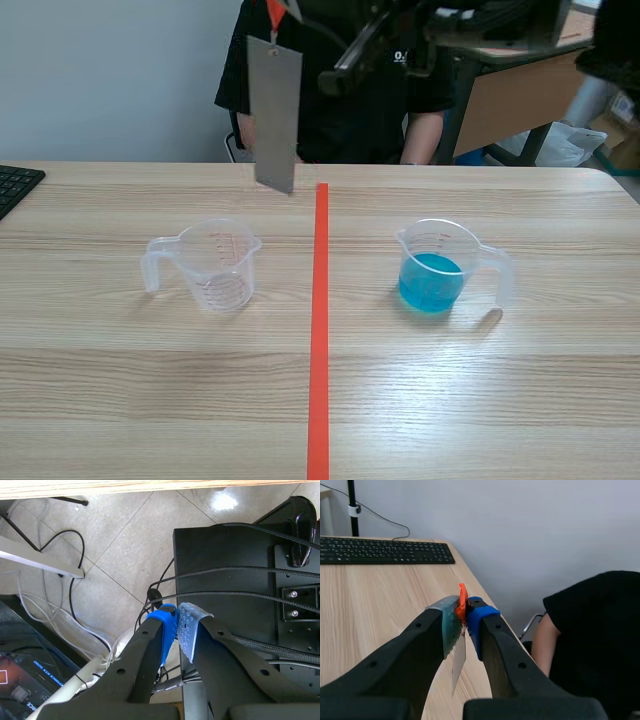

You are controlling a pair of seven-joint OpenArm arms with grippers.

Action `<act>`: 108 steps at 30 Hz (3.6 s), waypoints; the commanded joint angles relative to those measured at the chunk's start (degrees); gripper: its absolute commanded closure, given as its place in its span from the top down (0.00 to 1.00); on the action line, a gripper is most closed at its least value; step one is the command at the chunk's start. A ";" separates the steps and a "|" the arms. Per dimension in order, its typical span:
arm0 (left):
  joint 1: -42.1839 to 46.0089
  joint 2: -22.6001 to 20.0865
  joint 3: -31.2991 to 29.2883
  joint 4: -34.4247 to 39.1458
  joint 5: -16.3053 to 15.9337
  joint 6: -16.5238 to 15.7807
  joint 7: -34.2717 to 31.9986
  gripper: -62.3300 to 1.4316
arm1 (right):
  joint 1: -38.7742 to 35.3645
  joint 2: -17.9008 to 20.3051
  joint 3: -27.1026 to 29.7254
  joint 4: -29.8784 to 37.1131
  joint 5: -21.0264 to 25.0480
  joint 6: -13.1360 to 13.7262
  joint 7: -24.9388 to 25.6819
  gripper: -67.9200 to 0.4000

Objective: Do the redox reaction experiment.
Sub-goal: 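Move the plate over the blue solution, then point at the plate with the left hand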

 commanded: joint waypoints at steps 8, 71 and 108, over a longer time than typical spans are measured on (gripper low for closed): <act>0.63 -0.15 -0.02 0.81 -0.17 -0.11 -0.55 0.10 | -4.24 11.23 8.70 0.59 8.94 2.69 0.07 0.03; -16.90 -35.21 12.39 27.08 -0.31 -8.72 -13.84 0.10 | -14.01 25.57 20.02 -4.46 13.84 4.28 3.26 0.03; -74.84 0.26 56.54 -2.51 17.84 -3.93 -2.32 0.10 | -13.99 25.55 20.02 -4.46 13.88 4.28 3.30 0.03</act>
